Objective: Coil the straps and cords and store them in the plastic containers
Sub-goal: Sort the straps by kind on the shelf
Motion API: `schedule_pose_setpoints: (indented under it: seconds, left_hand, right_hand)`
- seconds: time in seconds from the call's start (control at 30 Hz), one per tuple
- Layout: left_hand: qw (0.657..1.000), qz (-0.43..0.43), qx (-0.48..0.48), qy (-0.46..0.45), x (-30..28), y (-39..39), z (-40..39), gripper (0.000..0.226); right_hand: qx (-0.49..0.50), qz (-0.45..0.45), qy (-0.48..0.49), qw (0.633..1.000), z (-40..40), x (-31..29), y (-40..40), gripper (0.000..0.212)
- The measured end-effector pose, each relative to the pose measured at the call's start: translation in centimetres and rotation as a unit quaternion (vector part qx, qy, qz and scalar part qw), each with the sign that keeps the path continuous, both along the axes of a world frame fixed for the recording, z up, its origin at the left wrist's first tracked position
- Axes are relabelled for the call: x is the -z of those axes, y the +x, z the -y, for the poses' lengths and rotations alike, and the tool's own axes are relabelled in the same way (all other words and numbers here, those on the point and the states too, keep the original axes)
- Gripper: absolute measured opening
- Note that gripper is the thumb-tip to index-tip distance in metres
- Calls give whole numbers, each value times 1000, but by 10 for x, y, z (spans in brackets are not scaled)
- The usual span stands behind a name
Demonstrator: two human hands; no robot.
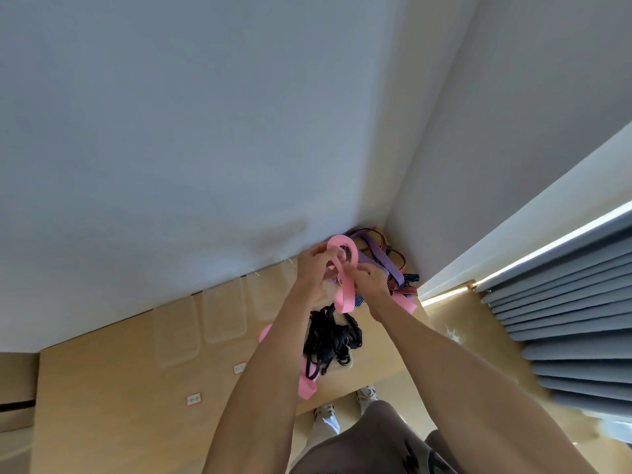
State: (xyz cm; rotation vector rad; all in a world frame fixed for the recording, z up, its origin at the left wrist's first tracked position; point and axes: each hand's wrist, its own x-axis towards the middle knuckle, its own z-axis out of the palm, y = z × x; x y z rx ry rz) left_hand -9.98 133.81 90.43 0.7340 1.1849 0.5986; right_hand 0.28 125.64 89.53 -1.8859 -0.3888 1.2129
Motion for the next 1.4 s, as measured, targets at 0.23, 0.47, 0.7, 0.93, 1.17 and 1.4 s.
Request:
schedule_pose_setpoints:
  seconds: [0.23, 0.47, 0.7, 0.93, 1.17, 1.4]
  left_hand:
    - [998, -57, -4, 38, 4, -30, 16, 13]
    - [997, -68, -31, 10, 9, -73, 42, 13]
    - [985, -167, -45, 6, 18, -130, 94, 26]
    - [960, -265, -85, -12, 30, -183, 166, 33]
    - [954, -297, -26, -8, 51, -221, 208, 31]
    - [961, -260, -94, -24, 70, -272, 189, 35]
  right_hand:
    - [-58, -26, -18, 998, 26, 1, -26, 23]
    - [-112, -13, -66, 991, 56, 6, -67, 22]
    - [-231, 23, -110, 966, 88, 11, -104, 18]
    - [-382, 79, -154, 908, 130, 28, -153, 41]
    - [-429, 126, -237, 863, 161, 45, -196, 53]
    - [-435, 154, -242, 854, 144, 56, -249, 48]
